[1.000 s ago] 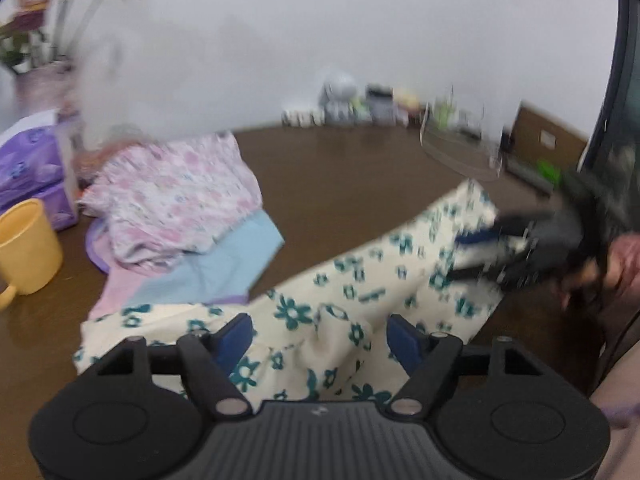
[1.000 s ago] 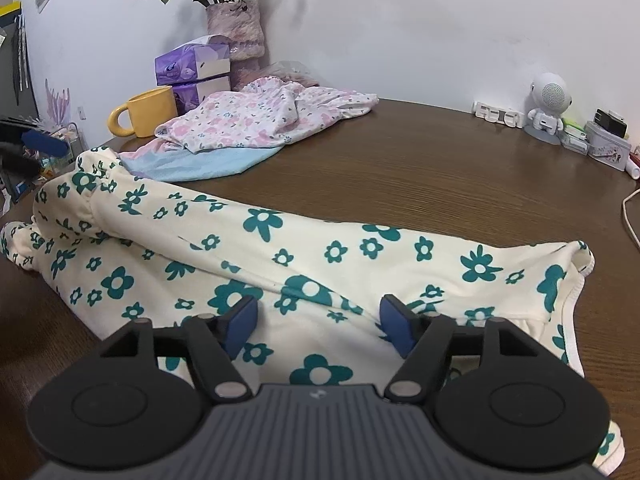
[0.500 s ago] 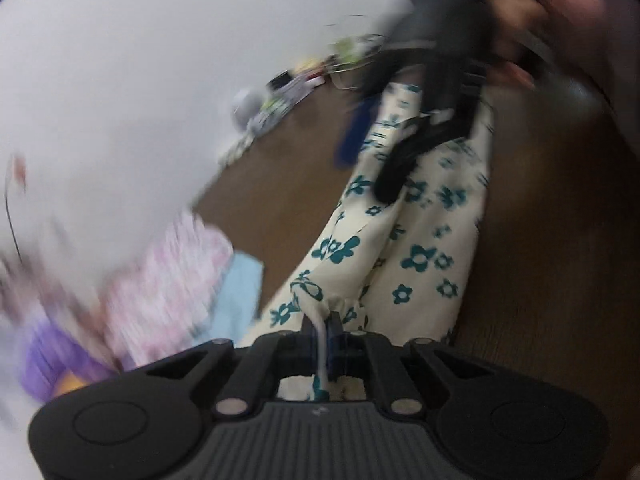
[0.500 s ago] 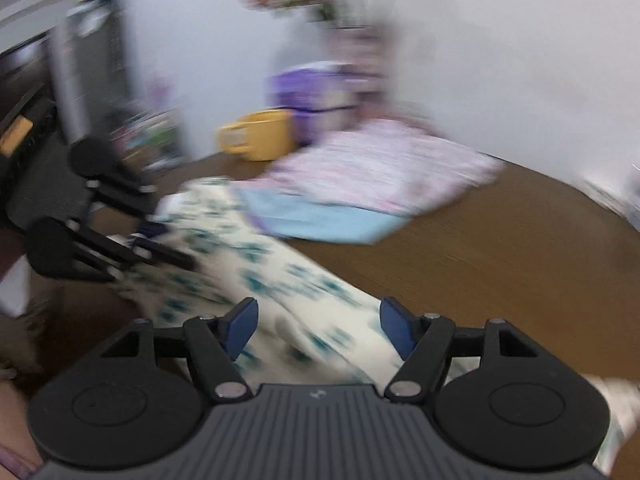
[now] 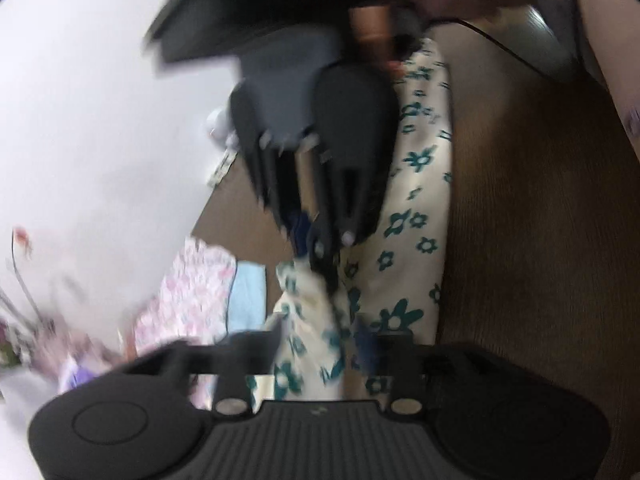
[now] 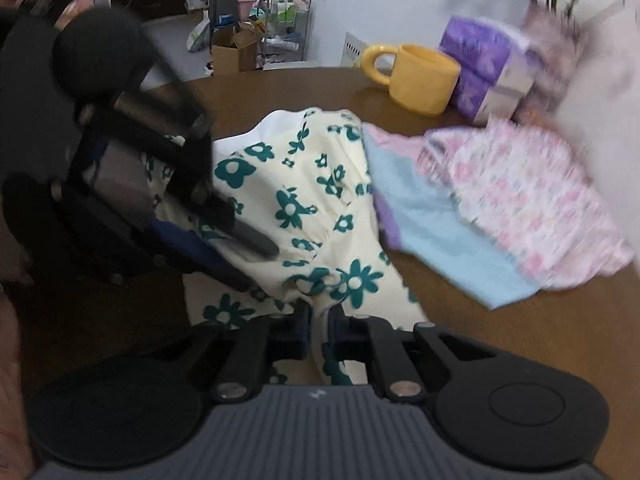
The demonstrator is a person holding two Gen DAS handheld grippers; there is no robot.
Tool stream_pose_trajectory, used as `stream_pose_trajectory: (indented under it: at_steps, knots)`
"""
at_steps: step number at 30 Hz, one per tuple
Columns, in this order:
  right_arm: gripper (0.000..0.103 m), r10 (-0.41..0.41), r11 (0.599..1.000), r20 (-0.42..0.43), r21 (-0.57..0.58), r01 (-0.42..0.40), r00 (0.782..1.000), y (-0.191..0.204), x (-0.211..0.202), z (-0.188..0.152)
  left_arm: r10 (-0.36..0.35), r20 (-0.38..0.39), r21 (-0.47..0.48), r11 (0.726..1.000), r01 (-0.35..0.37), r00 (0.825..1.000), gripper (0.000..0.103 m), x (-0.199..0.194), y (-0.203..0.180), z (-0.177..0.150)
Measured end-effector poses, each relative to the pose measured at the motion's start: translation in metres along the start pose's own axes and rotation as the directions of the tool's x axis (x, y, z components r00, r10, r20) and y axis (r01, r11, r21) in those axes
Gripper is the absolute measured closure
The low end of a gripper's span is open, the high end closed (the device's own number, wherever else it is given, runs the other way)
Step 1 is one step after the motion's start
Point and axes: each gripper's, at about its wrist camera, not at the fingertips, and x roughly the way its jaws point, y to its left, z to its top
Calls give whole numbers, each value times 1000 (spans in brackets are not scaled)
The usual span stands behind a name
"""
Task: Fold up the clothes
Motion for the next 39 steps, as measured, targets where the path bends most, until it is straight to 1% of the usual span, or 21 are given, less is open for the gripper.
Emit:
stream_pose_trajectory:
  at_steps: [1, 5, 9, 10, 11, 12, 13, 16, 17, 18, 19, 21, 23, 24, 26, 28, 31, 34, 36, 37, 39]
  knots:
    - [95, -64, 997, 14, -49, 64, 998, 9, -3, 0, -9, 1, -40, 999, 9, 1000, 37, -1, 5, -3]
    - [95, -247, 947, 108, -185, 263, 963, 43, -7, -8, -63, -17, -217, 974, 57, 998, 38, 13, 33, -6]
    - [95, -325, 908, 166, -220, 356, 931, 64, -5, -19, -84, -57, -248, 967, 67, 995, 40, 35, 42, -3]
    - [95, -319, 909, 160, -226, 350, 934, 65, -3, -20, -77, -75, -238, 970, 57, 994, 64, 40, 42, -2]
    - [95, -312, 911, 152, -232, 341, 938, 66, -2, -22, -65, -89, -215, 976, 44, 994, 99, 41, 41, 0]
    - [95, -305, 913, 143, -238, 332, 941, 68, 0, -23, -51, -102, -191, 981, 31, 993, 95, 43, 40, 1]
    - [94, -290, 917, 132, -246, 315, 948, 69, 1, -25, -38, -115, -167, 986, 18, 993, 97, 45, 40, 3]
    - [88, -221, 947, 101, -217, 238, 970, 65, -5, -30, 24, -127, 4, 1000, -24, 992, 97, 42, 25, 7]
    - [85, -188, 964, 101, -172, 204, 977, 58, -11, -31, 42, -131, 50, 998, -36, 990, 97, 42, 20, 8]
    - [76, -158, 979, 106, -112, 169, 982, 48, -19, -32, 61, -134, 97, 994, -48, 989, 97, 42, 16, 9]
    - [72, -128, 990, 113, -49, 134, 985, 39, -26, -32, 68, -141, 128, 990, -50, 988, 97, 42, 12, 7]
    - [72, -87, 994, 133, 69, 79, 987, 21, -41, -38, 68, -154, 167, 985, -42, 986, 96, 44, 6, 3]
    - [71, -88, 980, 147, 192, 59, 985, 3, -55, -53, 43, -177, 148, 989, -16, 983, 89, 43, 4, -3]
    - [68, -90, 967, 153, 252, 49, 984, -7, -62, -60, 44, -177, 134, 991, -21, 983, 88, 40, 2, -7]
    - [66, -123, 916, 152, 398, 53, 981, -26, -75, -85, 48, -177, 104, 994, -30, 983, 67, 33, -3, -16]
    - [66, -174, 834, 135, 547, 73, 975, -43, -89, -116, 76, -164, 59, 996, -67, 984, 53, 24, 3, -21]
    - [66, -266, 707, 89, 695, 132, 960, -57, -105, -162, 107, -178, -23, 993, -112, 978, 43, 4, 13, -29]
    - [66, -331, 584, 53, 795, 161, 942, -57, -124, -209, 166, -220, -66, 981, -185, 961, 41, -17, 25, -43]
    - [66, -358, 541, 40, 823, 172, 933, -55, -131, -226, 173, -222, -156, 965, -210, 960, 41, -27, 42, -48]
    - [66, -370, 532, 38, 828, 178, 928, -55, -132, -230, 176, -222, -201, 954, -221, 959, 41, -32, 50, -51]
    - [66, -393, 526, 34, 828, 194, 919, -57, -134, -231, 143, -160, -365, 911, -193, 977, 41, -37, 67, -48]
